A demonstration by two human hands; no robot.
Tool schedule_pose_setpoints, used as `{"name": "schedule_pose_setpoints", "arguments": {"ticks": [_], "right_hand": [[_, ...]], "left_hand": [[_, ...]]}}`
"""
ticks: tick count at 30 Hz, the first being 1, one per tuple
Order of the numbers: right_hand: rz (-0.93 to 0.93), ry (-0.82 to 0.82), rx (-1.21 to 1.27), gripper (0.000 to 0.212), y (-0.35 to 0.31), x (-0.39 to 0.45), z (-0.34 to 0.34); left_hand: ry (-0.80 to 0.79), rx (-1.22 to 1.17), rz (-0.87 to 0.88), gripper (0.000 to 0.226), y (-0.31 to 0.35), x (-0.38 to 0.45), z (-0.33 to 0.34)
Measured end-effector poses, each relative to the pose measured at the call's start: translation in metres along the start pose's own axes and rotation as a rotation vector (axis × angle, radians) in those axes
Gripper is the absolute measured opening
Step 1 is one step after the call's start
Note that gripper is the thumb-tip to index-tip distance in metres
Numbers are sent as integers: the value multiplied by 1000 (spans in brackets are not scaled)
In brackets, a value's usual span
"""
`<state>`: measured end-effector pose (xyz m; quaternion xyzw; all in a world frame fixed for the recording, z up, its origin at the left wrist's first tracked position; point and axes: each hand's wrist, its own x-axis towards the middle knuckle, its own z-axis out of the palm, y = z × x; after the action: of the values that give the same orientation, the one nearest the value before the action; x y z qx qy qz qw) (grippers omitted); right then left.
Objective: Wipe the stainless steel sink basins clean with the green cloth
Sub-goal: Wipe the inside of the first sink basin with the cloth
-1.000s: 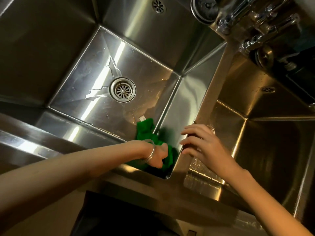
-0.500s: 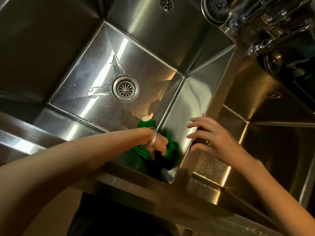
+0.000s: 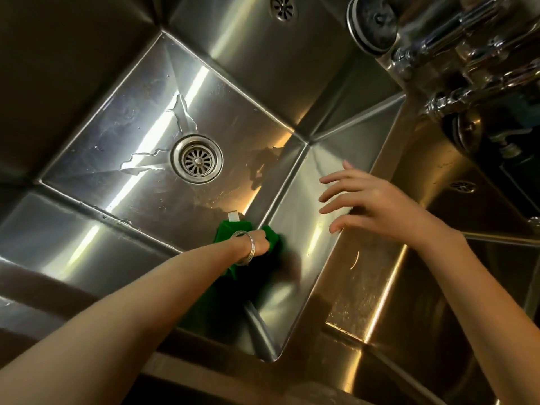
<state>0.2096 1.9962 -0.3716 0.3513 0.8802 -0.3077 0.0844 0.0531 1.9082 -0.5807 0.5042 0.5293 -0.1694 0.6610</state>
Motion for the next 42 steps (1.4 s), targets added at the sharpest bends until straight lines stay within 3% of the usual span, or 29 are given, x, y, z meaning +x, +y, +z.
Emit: {"name": "schedule_pose_setpoints", "arguments": {"ticks": [2, 4, 7, 12, 18, 25, 30, 35, 38, 42], "right_hand": [[21, 24, -31, 38, 8, 3, -12], [35, 63, -32, 38, 15, 2, -23], [69, 92, -64, 44, 27, -3, -36], [132, 94, -49, 60, 39, -2, -35], [137, 135, -28, 51, 44, 1, -29], [166, 158, 15, 56, 49, -1, -27], [150, 166, 44, 65, 48, 0, -25], [159, 179, 50, 62, 46, 1, -26], [147, 185, 35, 59, 47, 3, -25], [181, 187, 46, 63, 46, 2, -27]], "left_hand": [[85, -283, -10, 41, 10, 8, -9], [128, -406, 40, 51, 22, 16, -20], [111, -389, 24, 19, 37, 32, -42], [248, -561, 162, 31, 80, 55, -69], [314, -792, 314, 53, 144, 86, -112], [291, -895, 260, 57, 154, 88, -116], [230, -884, 291, 44, 139, 52, -106], [266, -919, 437, 50, 172, 15, -115], [308, -1049, 432, 38, 207, 3, -131], [365, -1283, 331, 38, 216, -2, -140]]}}
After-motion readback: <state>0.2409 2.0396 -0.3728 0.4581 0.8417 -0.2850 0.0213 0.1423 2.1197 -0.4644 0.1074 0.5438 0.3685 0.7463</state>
